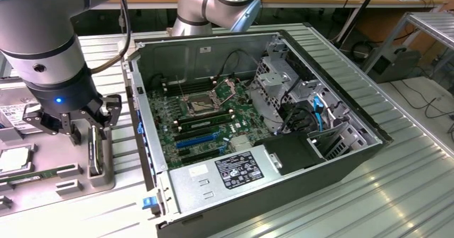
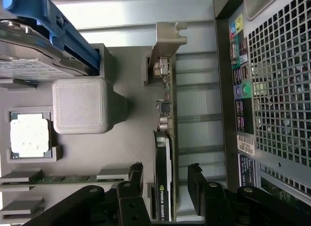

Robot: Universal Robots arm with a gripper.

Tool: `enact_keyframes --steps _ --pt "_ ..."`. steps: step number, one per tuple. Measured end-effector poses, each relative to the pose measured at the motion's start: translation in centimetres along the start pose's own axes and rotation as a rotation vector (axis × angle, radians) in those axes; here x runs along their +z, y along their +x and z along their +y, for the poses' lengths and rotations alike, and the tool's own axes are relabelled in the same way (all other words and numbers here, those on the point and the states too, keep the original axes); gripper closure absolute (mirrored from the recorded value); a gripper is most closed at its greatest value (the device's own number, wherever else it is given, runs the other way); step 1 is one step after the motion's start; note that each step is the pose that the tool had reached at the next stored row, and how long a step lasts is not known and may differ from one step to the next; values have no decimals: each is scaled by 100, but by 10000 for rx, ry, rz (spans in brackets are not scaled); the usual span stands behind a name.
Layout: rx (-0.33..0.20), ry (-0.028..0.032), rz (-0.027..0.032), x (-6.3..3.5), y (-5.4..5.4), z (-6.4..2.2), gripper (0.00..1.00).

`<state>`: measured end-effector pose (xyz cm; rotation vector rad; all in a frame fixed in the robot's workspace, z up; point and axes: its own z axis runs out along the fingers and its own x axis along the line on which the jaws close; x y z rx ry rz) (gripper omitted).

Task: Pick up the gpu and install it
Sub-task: 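Pick up the gpu and move the gpu toward the slot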

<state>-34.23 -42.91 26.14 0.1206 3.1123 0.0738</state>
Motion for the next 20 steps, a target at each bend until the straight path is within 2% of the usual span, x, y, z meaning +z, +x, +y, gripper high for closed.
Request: enact_keyframes --steps 20 --pt "-1 2 2 104 4 17 50"
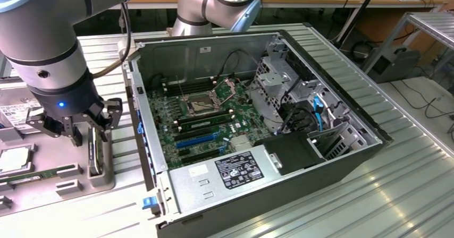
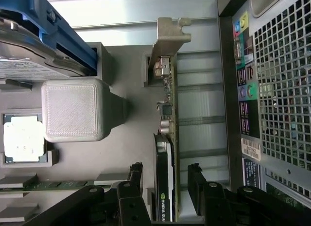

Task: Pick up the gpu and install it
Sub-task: 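Pick up the gpu and move the gpu toward the slot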

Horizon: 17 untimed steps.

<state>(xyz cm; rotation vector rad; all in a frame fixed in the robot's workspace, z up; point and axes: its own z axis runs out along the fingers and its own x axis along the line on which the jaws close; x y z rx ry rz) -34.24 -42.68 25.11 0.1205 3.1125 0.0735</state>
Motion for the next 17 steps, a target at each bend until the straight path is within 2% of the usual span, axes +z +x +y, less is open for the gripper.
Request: enact_keyframes --steps 9,10,11,17 --pt "3 -2 -2 15 9 1 50" --pt "3 -2 -2 15 9 1 51" --pt "2 -2 -2 15 9 1 59" --pt "4 -2 -2 16 8 1 59"
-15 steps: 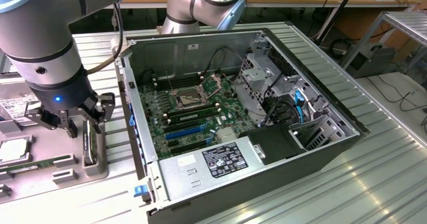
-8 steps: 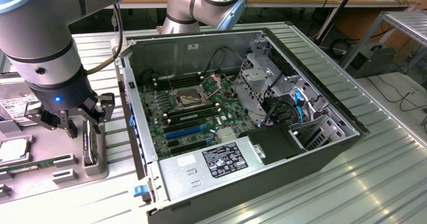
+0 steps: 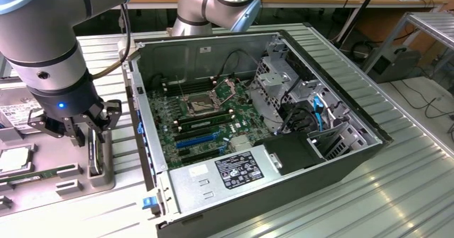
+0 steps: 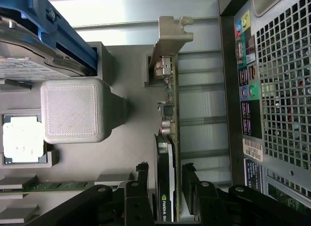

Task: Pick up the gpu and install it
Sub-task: 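Pick up the gpu and move the gpu toward the slot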

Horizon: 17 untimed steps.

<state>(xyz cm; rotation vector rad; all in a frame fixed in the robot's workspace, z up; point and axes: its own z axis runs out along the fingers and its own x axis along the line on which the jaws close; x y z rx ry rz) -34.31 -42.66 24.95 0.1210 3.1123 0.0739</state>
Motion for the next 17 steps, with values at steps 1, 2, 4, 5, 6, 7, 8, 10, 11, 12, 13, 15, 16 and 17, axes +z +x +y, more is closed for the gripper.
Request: enact_keyframes --steps 1,2,4,5,6,7,8,10,11,12,13,15,16,17 --pt "-1 0 0 0 0 0 59" --pt "-1 0 0 0 -1 0 59" --pt "-1 -1 0 1 -9 0 59" --pt "-1 -1 0 1 -9 0 59" --pt "-1 0 0 1 -9 0 59" --pt "-1 0 0 1 -9 0 59" --pt "-1 0 0 1 -9 0 59" --pt "-1 0 1 1 -9 0 60" --pt "-1 0 0 1 -9 0 67" --pt "-1 2 2 1 -9 0 67" --pt "-1 1 2 2 -8 0 67" --pt "-1 0 0 3 -8 0 67" --pt "-1 0 0 4 -8 0 67" --pt "-1 0 1 4 -8 0 67"
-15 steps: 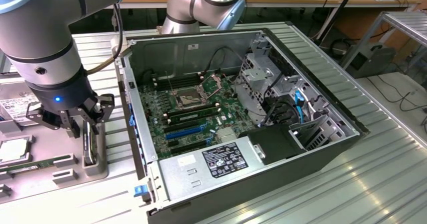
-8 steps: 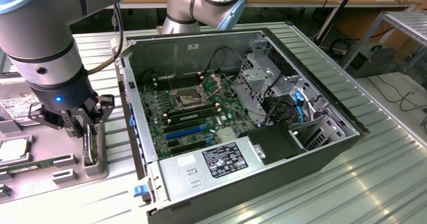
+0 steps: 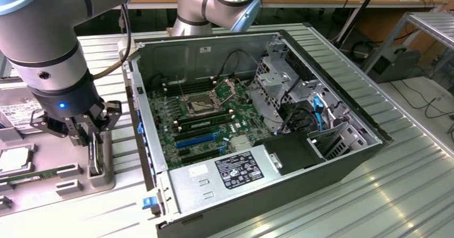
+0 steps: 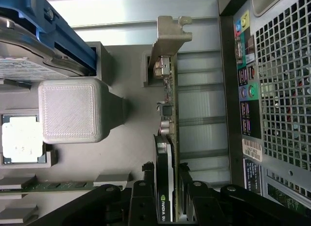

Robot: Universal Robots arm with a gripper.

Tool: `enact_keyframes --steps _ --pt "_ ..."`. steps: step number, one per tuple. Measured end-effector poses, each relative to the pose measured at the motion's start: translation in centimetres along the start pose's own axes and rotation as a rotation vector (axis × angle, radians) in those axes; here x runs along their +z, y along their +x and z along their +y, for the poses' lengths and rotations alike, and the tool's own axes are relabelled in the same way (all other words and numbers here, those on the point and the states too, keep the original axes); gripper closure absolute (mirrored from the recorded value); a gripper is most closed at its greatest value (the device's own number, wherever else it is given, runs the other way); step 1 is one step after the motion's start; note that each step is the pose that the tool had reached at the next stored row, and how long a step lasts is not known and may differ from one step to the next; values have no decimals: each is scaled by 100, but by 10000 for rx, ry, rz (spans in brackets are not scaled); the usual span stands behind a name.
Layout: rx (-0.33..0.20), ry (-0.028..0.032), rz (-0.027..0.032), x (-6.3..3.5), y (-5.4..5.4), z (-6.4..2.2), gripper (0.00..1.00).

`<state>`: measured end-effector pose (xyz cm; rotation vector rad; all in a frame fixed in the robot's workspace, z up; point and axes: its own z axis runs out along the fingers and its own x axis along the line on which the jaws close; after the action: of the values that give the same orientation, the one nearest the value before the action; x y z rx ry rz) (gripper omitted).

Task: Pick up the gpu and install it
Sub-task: 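Pick up the gpu and move the gpu toward the slot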

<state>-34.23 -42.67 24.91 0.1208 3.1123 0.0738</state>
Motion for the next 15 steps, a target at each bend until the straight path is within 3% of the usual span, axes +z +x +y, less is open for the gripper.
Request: enact_keyframes --steps 11,15 --pt "0 0 0 23 1 -1 67" --pt "1 0 0 23 1 -1 73"
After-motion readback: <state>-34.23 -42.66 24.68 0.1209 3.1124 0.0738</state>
